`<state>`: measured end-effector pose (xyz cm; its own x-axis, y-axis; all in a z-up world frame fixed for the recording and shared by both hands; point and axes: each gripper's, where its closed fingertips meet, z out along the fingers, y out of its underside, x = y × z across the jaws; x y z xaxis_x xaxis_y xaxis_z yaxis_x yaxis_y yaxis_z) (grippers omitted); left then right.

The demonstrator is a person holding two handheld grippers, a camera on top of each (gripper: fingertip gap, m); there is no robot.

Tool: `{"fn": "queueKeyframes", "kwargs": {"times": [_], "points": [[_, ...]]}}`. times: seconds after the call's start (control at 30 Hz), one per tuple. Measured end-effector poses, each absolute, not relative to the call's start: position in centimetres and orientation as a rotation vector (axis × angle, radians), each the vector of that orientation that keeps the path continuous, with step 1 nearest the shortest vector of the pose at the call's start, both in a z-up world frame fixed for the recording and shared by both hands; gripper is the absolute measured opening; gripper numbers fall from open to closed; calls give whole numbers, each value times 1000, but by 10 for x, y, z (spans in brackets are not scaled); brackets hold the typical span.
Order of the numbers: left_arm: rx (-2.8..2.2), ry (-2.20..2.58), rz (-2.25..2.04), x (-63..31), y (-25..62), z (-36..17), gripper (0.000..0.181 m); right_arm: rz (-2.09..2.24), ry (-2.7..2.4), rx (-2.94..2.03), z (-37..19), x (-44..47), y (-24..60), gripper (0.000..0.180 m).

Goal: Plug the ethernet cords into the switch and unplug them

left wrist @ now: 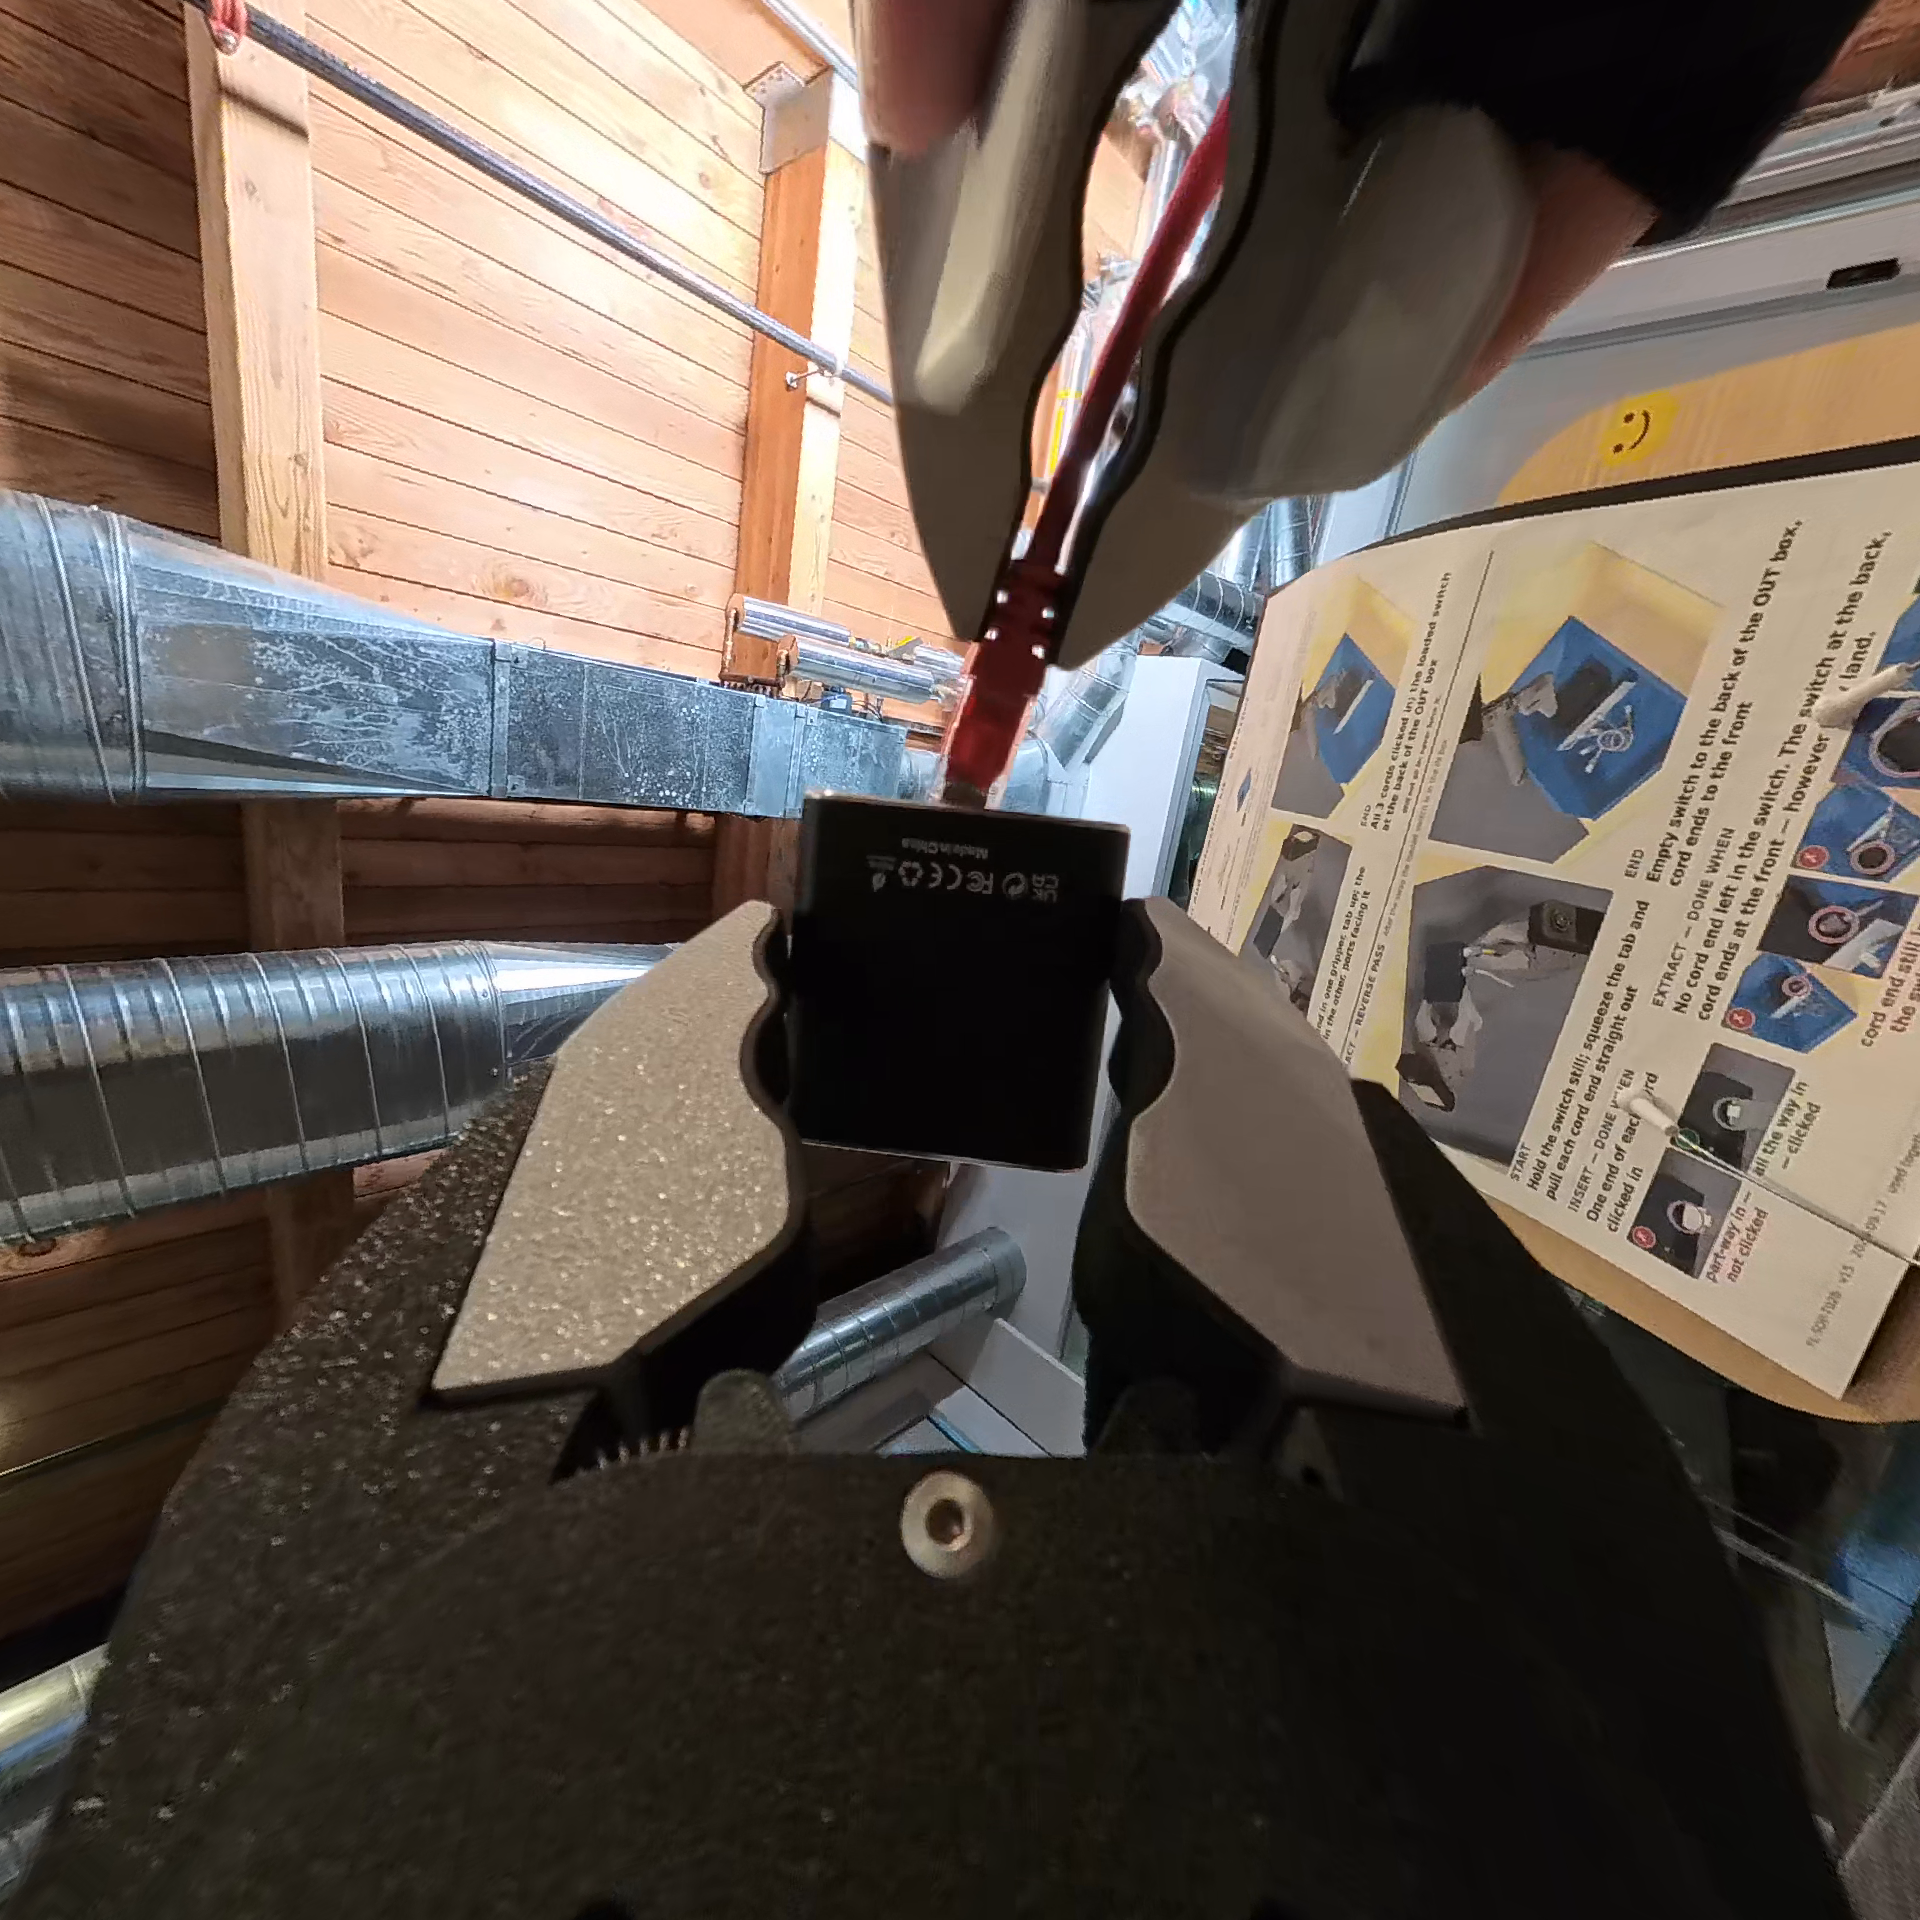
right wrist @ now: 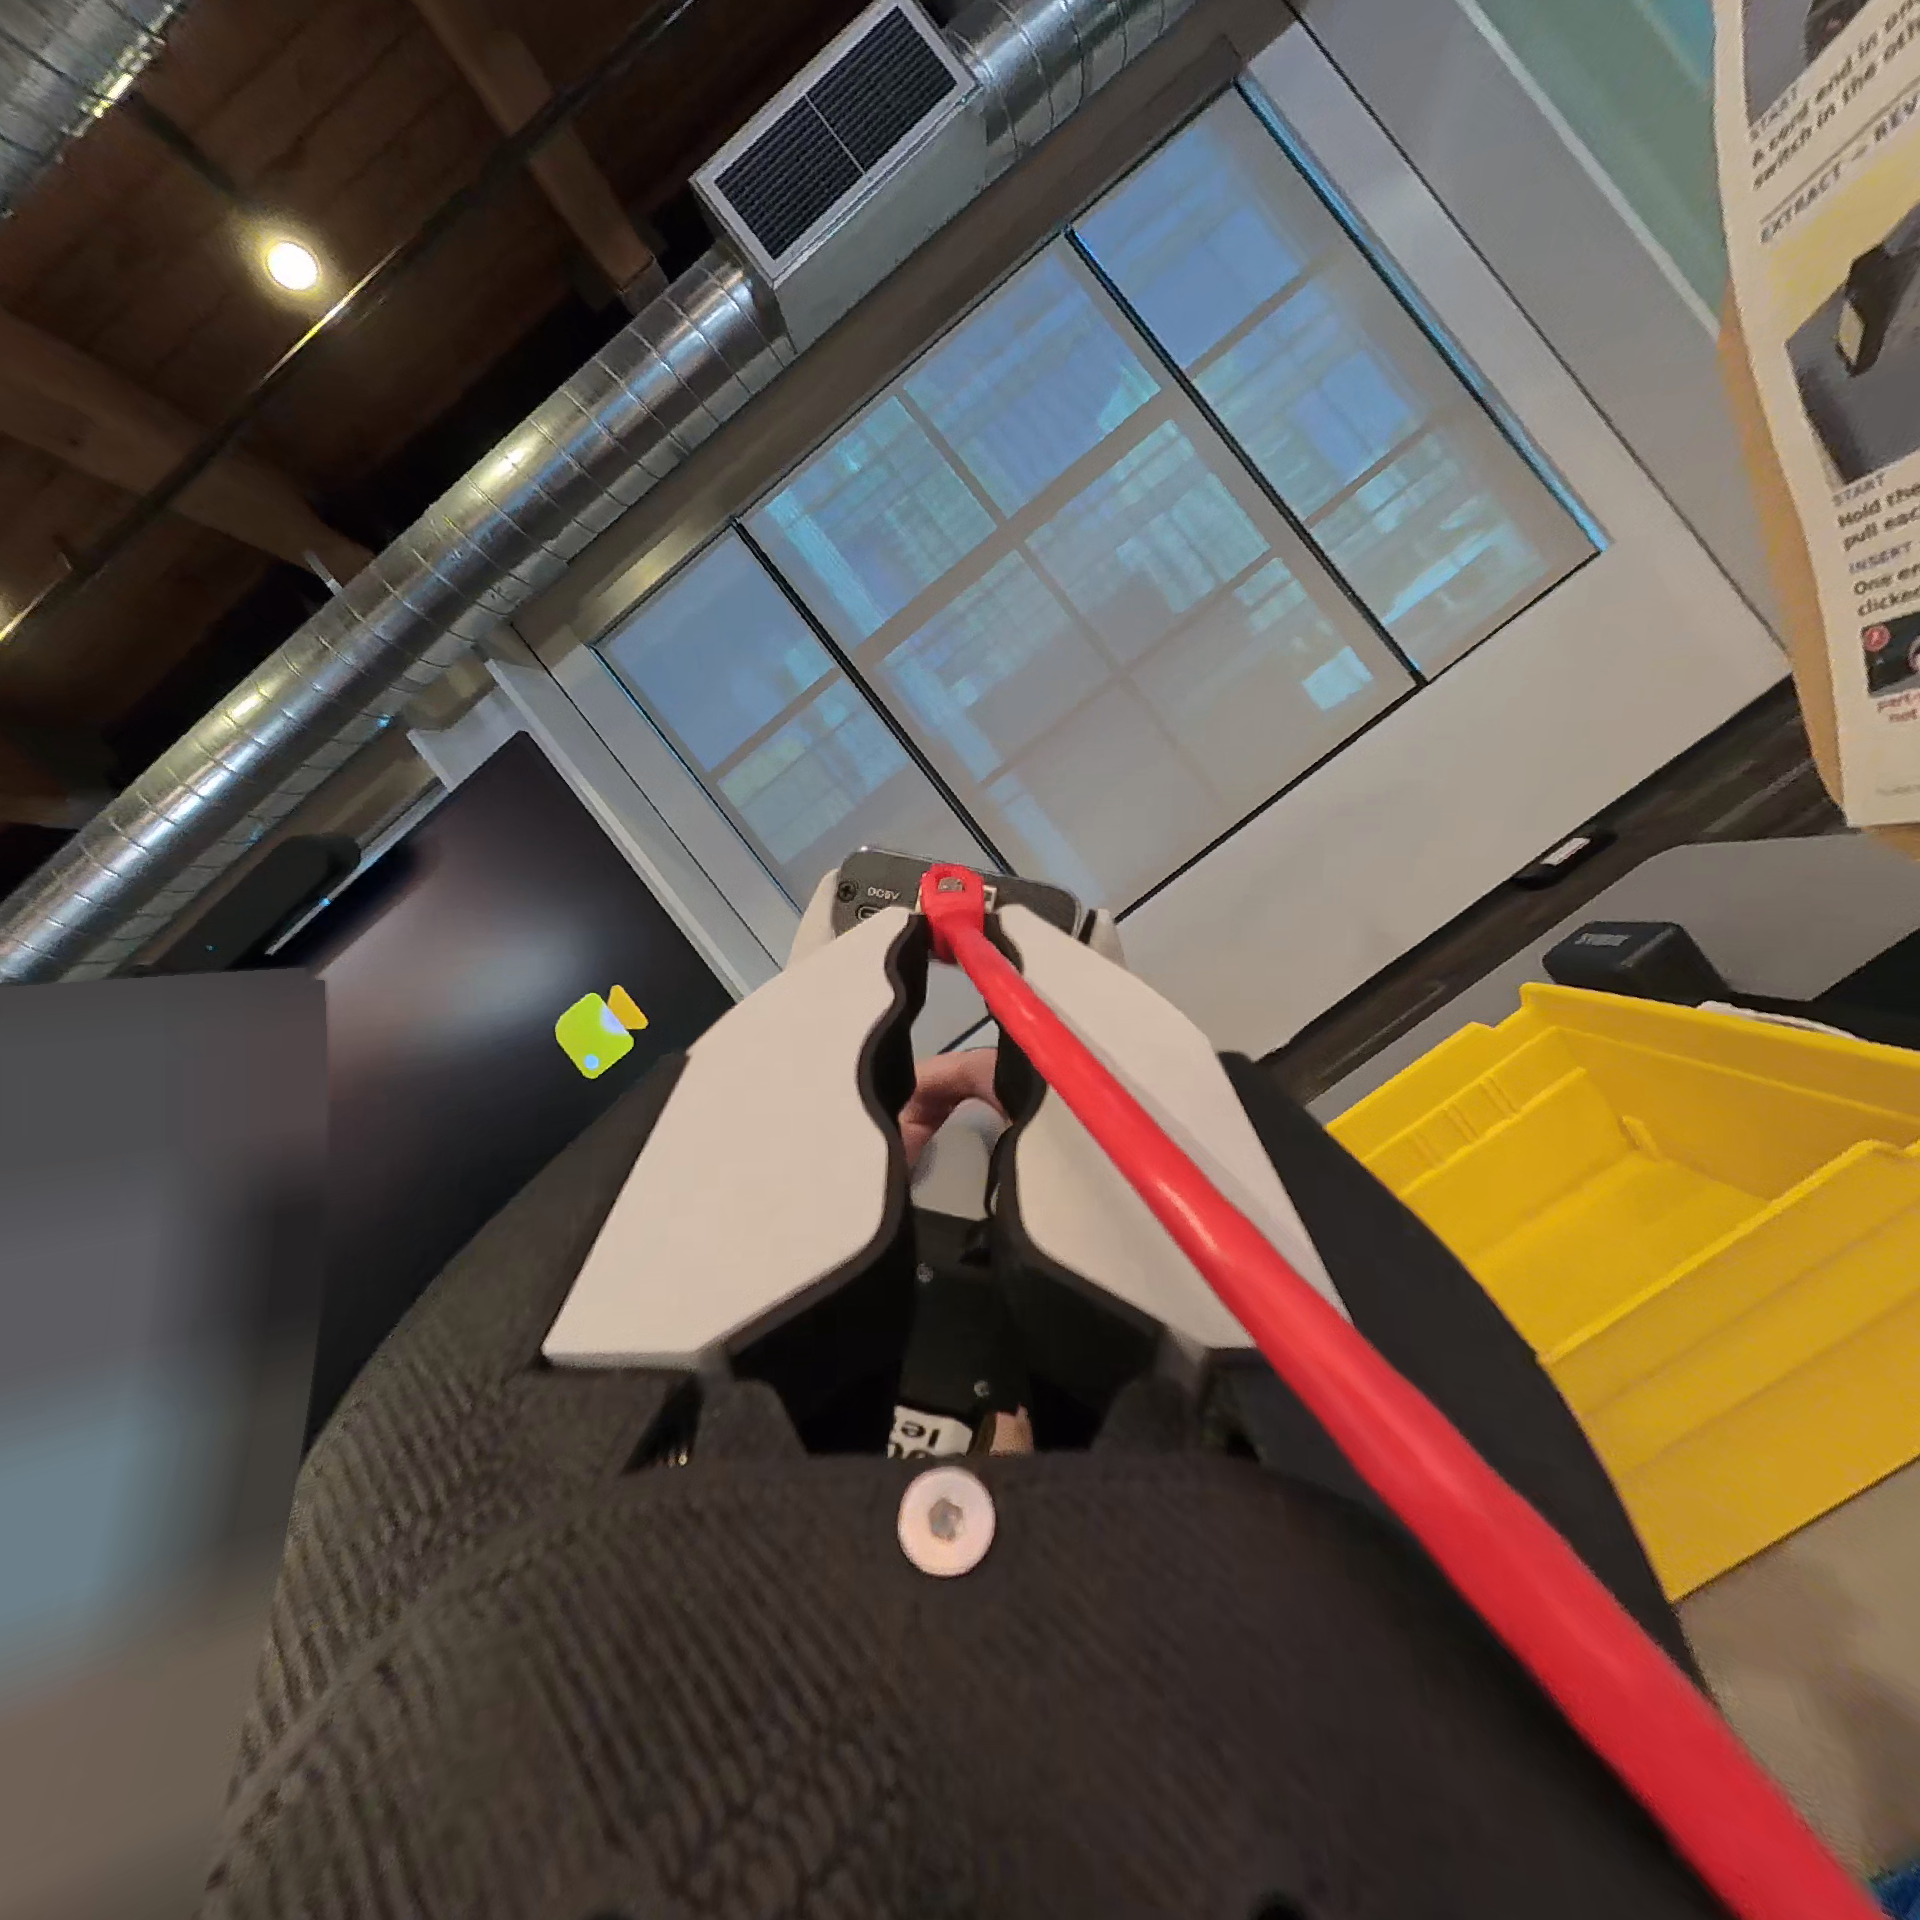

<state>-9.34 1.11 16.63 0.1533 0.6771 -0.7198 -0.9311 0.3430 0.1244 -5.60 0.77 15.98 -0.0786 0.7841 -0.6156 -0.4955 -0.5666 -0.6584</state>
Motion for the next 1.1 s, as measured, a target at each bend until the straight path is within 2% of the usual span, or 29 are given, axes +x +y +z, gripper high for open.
{"fn": "queueKeyframes", "kwargs": {"times": [0.33,0.57,0.87,1.1], "points": [[-350,825,1211,-98,16,158,59,1956,-314,-1322,146,-62,14,11],[-360,869,1231,-94,26,147,59,1858,-326,-1392,139,-57,23,11],[-329,875,1235,-91,24,144,59,1986,-221,-1412,136,-57,26,10],[-319,895,1239,-89,26,139,59,1853,-289,-1474,134,-54,27,11]]}}
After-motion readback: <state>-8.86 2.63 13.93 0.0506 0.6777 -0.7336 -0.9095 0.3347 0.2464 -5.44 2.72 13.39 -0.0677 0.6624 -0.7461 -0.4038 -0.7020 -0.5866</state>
